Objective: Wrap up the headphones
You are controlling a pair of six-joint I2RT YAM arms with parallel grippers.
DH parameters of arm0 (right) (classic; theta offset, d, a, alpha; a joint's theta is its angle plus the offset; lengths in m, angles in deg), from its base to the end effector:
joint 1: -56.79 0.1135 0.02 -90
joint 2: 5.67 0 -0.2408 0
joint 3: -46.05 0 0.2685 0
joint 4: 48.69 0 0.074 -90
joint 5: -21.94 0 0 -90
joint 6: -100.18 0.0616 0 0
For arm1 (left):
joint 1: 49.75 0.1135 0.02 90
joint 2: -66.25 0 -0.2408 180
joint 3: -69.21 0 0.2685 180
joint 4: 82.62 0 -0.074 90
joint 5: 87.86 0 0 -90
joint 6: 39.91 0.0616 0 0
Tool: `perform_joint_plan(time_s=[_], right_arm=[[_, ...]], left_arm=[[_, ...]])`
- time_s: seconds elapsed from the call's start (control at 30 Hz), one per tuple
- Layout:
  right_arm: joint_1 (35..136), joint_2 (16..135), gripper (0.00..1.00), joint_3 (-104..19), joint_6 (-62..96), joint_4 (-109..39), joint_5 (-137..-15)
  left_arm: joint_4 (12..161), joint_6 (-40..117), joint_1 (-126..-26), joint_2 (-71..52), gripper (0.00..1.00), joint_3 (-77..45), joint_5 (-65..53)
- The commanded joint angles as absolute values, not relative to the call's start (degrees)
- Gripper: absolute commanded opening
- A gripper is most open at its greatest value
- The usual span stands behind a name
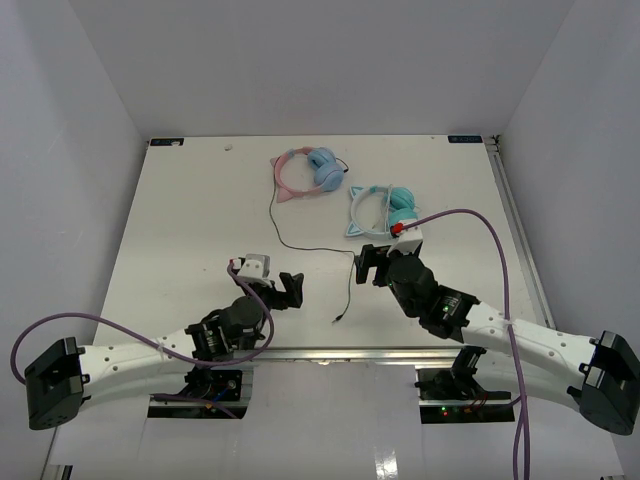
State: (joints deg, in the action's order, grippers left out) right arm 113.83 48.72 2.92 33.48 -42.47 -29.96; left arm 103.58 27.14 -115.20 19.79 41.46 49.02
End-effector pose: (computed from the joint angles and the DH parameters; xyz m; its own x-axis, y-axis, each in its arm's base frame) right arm 0.1733 0.1974 0.2201 -0.2846 0.1332 -0.9493 -0.2477 0.9465 0.2071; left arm 0.1330 -0.1831 0.1768 -0.2099 -0.1820 -0.9606 0.2648 0.9352 -0.2351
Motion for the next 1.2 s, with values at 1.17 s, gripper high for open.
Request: perform_joint_plan(time_s=[1.17], right_arm=[[98.4,115.1,0.85,-64.7,1.3,-39.3,-64.7]], left_arm=[[94.8,16.6,-115.2,37.8,0.97,43.9,65.3]])
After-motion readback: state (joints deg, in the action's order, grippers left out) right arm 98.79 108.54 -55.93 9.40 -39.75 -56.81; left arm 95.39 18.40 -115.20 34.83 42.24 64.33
